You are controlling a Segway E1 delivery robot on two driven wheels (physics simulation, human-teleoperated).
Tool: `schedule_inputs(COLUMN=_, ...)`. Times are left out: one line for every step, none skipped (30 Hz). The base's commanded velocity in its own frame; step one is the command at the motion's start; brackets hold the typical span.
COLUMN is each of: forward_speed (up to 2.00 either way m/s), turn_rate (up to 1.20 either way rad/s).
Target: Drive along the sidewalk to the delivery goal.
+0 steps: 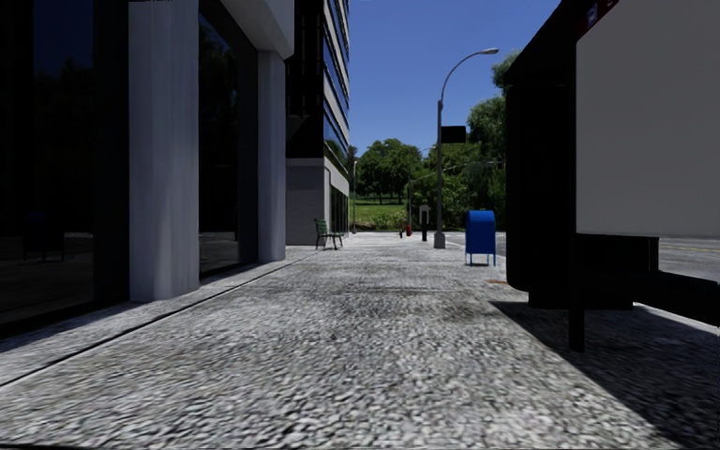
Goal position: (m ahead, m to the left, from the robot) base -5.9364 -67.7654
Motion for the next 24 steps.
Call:
schedule_inputs(forward_speed=2.0, turn_rate=0.0)
schedule_inputs(forward_speed=2.0, turn_rate=0.0)
schedule_inputs(forward_speed=2.0, turn_rate=0.0)
schedule_inputs(forward_speed=2.0, turn_rate=0.0)
schedule_inputs(forward_speed=2.0, turn_rate=0.0)
schedule_inputs(forward_speed=2.0, turn_rate=0.0)
schedule_inputs(forward_speed=2.0, turn_rate=0.0)
schedule_inputs(forward_speed=2.0, turn_rate=0.0)
schedule_inputs(forward_speed=2.0, turn_rate=0.0)
schedule_inputs(forward_speed=2.0, turn_rate=0.0)
schedule_inputs(forward_speed=2.0, turn_rate=0.0)
schedule_inputs(forward_speed=2.0, turn_rate=0.0)
schedule_inputs(forward_speed=2.0, turn_rate=0.0)
schedule_inputs(forward_speed=2.0, turn_rate=0.0)
schedule_inputs(forward_speed=2.0, turn_rate=0.0)
schedule_inputs(forward_speed=2.0, turn_rate=0.0)
schedule_inputs(forward_speed=2.0, turn_rate=0.0)
schedule_inputs(forward_speed=2.0, turn_rate=0.0)
schedule_inputs(forward_speed=2.0, turn_rate=0.0)
schedule_inputs(forward_speed=2.0, turn_rate=0.0)
schedule_inputs(forward_speed=2.0, turn_rate=0.0)
schedule_inputs(forward_speed=2.0, turn_rate=0.0)
schedule_inputs(forward_speed=2.0, turn_rate=0.0)
schedule_inputs(forward_speed=2.0, turn_rate=0.0)
